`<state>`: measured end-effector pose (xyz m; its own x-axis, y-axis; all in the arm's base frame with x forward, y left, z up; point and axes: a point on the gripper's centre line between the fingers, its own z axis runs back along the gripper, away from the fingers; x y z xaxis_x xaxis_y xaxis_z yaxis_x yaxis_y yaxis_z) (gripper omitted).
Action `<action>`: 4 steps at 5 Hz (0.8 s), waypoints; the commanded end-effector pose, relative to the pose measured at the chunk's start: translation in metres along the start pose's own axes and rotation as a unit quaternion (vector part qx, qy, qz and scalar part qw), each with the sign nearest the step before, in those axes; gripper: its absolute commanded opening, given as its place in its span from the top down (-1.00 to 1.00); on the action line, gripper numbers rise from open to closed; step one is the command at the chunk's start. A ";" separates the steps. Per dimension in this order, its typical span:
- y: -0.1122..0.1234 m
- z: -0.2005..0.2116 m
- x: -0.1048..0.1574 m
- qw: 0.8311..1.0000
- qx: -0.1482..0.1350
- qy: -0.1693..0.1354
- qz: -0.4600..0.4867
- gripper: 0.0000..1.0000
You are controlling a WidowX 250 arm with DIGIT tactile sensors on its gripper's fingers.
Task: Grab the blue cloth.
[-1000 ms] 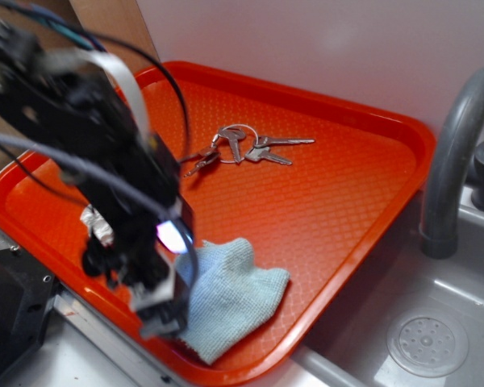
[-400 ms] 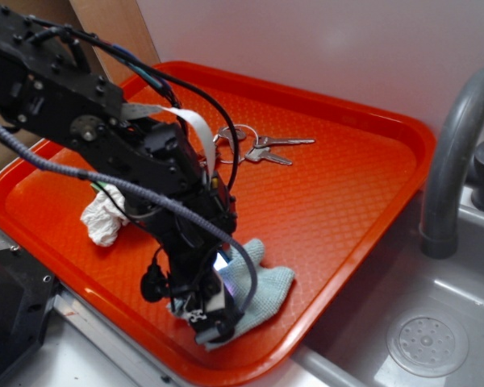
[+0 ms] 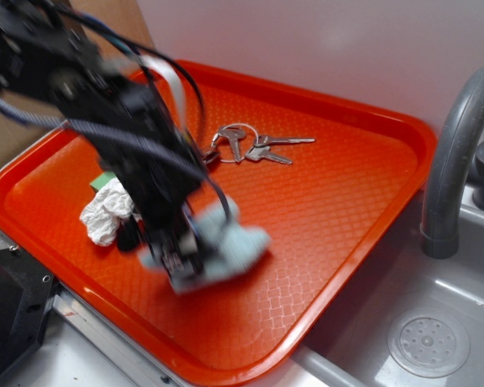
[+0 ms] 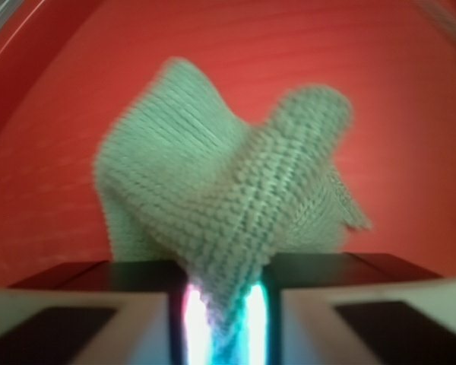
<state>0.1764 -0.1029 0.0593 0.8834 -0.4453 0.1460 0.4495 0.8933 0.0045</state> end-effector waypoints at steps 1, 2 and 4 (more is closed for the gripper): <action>0.066 0.098 -0.029 0.990 -0.029 -0.064 0.124 1.00; 0.055 0.145 -0.007 0.988 -0.030 -0.092 0.119 1.00; 0.040 0.149 0.024 0.990 0.001 -0.067 0.121 1.00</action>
